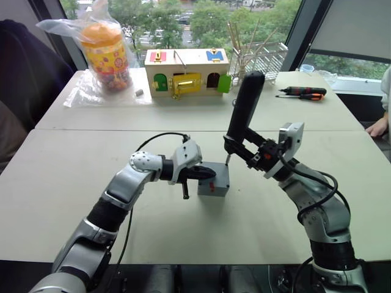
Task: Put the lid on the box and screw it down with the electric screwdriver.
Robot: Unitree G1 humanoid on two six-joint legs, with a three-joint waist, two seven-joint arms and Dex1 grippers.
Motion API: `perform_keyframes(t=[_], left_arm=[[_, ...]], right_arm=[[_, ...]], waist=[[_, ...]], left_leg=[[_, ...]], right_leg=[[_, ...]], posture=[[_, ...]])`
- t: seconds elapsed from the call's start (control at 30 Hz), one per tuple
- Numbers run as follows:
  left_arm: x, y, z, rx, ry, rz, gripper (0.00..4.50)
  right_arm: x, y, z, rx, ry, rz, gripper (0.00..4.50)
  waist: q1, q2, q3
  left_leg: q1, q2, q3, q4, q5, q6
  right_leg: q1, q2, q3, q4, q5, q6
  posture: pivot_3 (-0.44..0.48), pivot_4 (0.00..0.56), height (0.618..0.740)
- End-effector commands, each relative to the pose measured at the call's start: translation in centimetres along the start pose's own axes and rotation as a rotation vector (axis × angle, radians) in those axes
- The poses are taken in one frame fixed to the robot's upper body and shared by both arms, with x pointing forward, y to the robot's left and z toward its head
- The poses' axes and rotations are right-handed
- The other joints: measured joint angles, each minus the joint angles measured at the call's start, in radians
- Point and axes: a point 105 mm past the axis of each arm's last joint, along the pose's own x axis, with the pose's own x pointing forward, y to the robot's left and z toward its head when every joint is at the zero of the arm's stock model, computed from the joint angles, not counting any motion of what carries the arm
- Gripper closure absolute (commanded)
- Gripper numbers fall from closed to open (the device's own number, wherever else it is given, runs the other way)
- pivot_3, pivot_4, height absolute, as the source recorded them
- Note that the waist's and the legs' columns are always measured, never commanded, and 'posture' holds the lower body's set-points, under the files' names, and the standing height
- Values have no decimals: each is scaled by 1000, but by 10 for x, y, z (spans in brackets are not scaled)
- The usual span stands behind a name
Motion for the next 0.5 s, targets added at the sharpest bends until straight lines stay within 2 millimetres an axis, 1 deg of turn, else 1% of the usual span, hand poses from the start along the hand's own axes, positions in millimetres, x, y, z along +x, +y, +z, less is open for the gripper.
perform_keyframes(t=[0.03,0.2,0.5], left_arm=[[0,0,-4,-2,18,6,4500],[0,0,-4,-2,17,5,4500],[1,-1,-5,-8,19,-1,4500]], right_arm=[[-7,16,-59,162,196,37,2692],[-7,17,-63,198,193,21,2692],[-12,18,-75,163,254,27,2692]], waist=[[0,0,0],[-1,0,-1],[-3,-2,-6]], left_leg=[[1,0,0,0,0,0],[2,0,0,-1,0,0],[5,0,0,-3,-1,1]], right_leg=[[0,0,0,0,0,0],[2,0,0,0,0,-1],[3,0,0,-1,-1,-2]], posture=[[0,150,705],[0,150,705],[0,150,705]])
